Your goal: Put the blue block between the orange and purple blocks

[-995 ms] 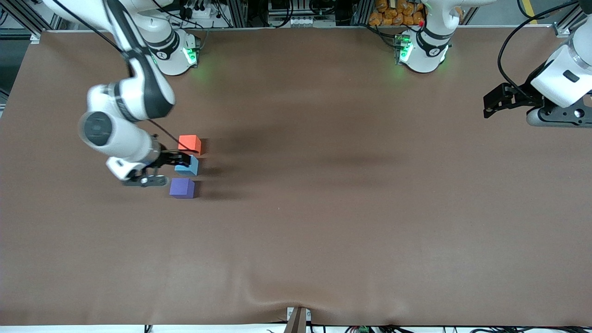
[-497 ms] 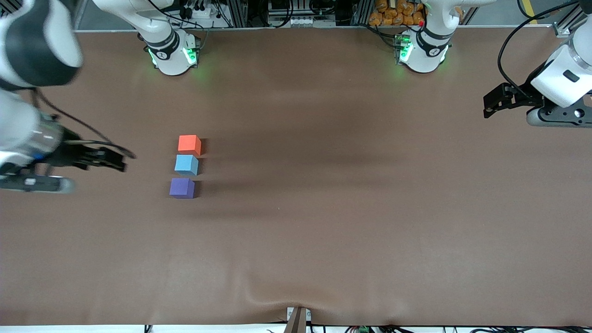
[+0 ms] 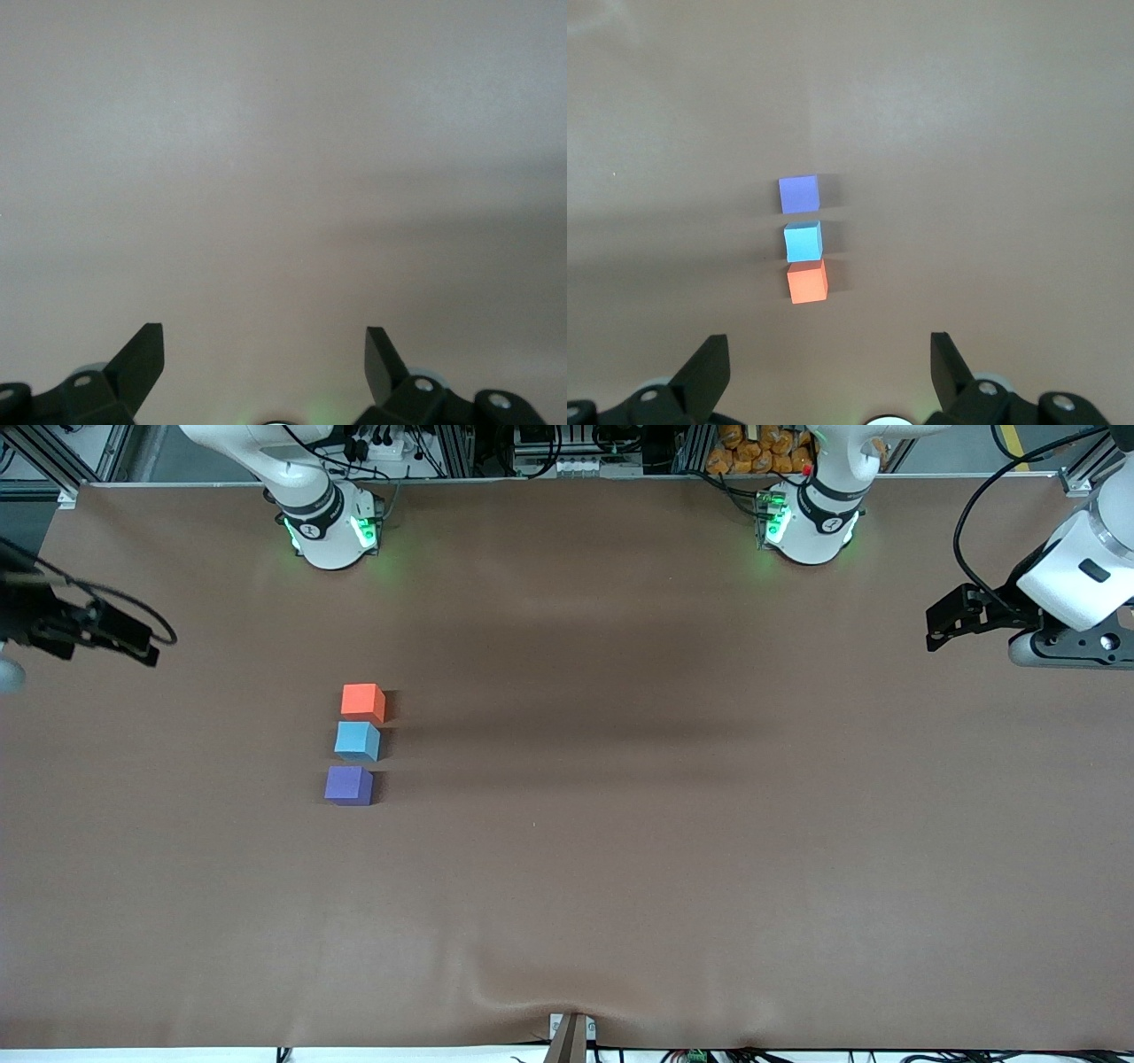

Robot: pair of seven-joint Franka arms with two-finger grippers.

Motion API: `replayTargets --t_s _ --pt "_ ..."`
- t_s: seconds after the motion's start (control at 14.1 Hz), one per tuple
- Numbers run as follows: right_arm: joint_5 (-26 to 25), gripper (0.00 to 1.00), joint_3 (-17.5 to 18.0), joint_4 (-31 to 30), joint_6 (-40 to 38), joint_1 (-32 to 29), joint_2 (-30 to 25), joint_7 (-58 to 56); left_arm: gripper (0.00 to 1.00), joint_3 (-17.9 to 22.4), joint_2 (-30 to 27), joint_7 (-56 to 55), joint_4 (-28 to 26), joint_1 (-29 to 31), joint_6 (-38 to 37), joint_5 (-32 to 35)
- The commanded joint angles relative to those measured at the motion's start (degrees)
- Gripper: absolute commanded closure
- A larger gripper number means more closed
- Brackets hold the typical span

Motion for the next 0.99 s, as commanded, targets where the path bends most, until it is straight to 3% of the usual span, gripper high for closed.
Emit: replayTargets --t_s 0.0,0.43,0.92 --pt "-1.3 0.00 -0.1 -9.6 3.9 -1.0 -6.3 -4.8 0.00 -0.2 0.2 0.9 0.9 0.5 0.0 -1.0" --pt "-1.4 0.00 0.0 -17.7 7.4 -1.4 -11.5 -7.7 0.00 -0.2 0.2 0.9 0.9 0.5 0.0 -1.1" --pt "-1.7 0.00 -0.1 -15.6 7.3 -2.0 -10.7 -12.6 0.00 -0.2 0.3 0.9 0.9 0.6 0.0 -1.1"
